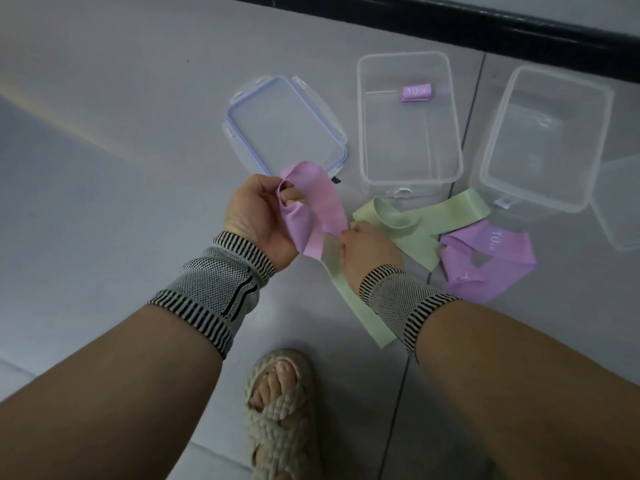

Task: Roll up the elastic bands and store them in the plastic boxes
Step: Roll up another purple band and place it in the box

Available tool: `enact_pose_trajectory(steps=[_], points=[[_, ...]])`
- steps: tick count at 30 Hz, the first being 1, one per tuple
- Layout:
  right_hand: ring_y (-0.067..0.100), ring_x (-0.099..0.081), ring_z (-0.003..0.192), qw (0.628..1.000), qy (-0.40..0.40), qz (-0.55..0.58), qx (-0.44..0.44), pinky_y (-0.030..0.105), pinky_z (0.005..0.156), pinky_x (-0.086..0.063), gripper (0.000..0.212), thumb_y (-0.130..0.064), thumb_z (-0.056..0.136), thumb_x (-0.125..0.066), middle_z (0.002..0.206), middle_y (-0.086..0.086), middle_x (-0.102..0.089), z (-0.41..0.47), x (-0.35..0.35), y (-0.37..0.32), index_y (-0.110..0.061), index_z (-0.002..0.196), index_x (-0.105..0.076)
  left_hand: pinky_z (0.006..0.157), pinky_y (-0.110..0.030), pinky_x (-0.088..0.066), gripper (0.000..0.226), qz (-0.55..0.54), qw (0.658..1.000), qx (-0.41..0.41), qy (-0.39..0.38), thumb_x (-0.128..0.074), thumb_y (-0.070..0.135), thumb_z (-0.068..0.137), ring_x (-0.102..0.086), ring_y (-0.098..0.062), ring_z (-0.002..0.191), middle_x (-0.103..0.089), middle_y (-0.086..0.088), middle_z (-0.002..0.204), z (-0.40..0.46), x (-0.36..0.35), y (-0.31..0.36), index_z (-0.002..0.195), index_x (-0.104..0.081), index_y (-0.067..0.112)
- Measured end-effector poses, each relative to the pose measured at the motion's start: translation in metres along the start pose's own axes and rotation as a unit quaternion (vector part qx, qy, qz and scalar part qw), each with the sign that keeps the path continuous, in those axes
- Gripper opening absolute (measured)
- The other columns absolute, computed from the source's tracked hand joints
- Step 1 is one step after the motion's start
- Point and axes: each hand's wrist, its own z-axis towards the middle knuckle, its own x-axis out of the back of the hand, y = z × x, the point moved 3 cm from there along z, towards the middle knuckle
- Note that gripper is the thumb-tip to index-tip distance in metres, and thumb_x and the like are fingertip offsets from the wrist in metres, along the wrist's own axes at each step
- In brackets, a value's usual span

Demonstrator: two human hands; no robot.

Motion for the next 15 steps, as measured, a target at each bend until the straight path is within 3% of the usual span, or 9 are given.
enact_pose_trajectory(steps=[3, 6, 8, 10, 13, 15], points=[[0.028, -0.052, 0.111, 1.0, -0.022, -0.011, 0.019, 0.036, 0.092, -0.043, 0.046, -0.04, 0.089, -0.053, 0.123, 0.007, -0.05, -0.002, -0.004, -0.002, -0.014, 0.126, -0.05, 0.075, -0.028, -0.049, 0.021, 0.052, 0.999, -0.006, 0.007, -0.041, 0.012, 0.087, -0.056, -0.017, 0.058, -0.058, -0.001, 0.061, 0.0, -0.002, -0.007, 0.073, -0.056, 0.009], [0.029, -0.042, 0.123, 0.996, -0.067, -0.051, 0.001, 0.036, 0.104, -0.032, 0.072, -0.052, 0.082, -0.06, 0.135, 0.011, -0.043, -0.001, -0.022, -0.006, -0.012, 0.137, -0.036, 0.069, -0.028, -0.055, 0.017, 0.072, 0.997, 0.005, -0.012, -0.047, 0.008, 0.081, -0.06, -0.02, 0.075, -0.061, -0.007, 0.083, -0.004, -0.01, -0.011, 0.095, -0.058, 0.006], [0.029, -0.043, 0.122, 0.998, -0.043, -0.041, -0.037, 0.036, 0.102, -0.035, 0.061, -0.044, 0.087, -0.058, 0.134, 0.01, -0.044, 0.001, -0.028, -0.003, -0.015, 0.137, -0.037, 0.068, -0.027, -0.055, 0.026, 0.072, 0.997, 0.015, -0.03, -0.051, 0.008, 0.071, -0.061, -0.019, 0.074, -0.058, -0.007, 0.085, -0.005, -0.013, -0.01, 0.096, -0.055, 0.005], [0.029, -0.051, 0.116, 0.997, -0.018, -0.044, -0.056, 0.036, 0.092, -0.043, 0.037, -0.027, 0.095, -0.048, 0.127, 0.009, -0.051, 0.002, -0.026, 0.0, -0.016, 0.13, -0.047, 0.063, -0.026, -0.055, 0.017, 0.067, 0.997, 0.009, -0.037, -0.049, 0.007, 0.071, -0.063, -0.019, 0.065, -0.062, -0.007, 0.074, -0.008, -0.016, -0.009, 0.086, -0.055, 0.005], [0.03, -0.06, 0.103, 0.995, -0.011, 0.003, -0.103, 0.033, 0.078, -0.045, 0.024, -0.021, 0.096, -0.043, 0.112, 0.01, -0.063, 0.0, -0.014, 0.009, -0.012, 0.113, -0.057, 0.057, -0.026, -0.054, 0.015, 0.09, 0.991, -0.065, 0.069, -0.043, 0.002, 0.085, -0.06, -0.019, 0.058, -0.058, -0.004, 0.062, 0.001, -0.003, -0.001, 0.076, -0.054, 0.007], [0.03, -0.061, 0.098, 0.985, 0.003, 0.046, -0.169, 0.03, 0.073, -0.04, 0.023, -0.025, 0.094, -0.047, 0.106, 0.011, -0.065, -0.002, 0.0, 0.024, -0.01, 0.106, -0.06, 0.066, -0.031, -0.053, 0.015, 0.205, 0.943, -0.156, 0.21, -0.051, 0.005, 0.083, -0.058, -0.024, 0.07, -0.056, -0.005, 0.066, 0.01, 0.017, 0.009, 0.071, -0.054, 0.013]])
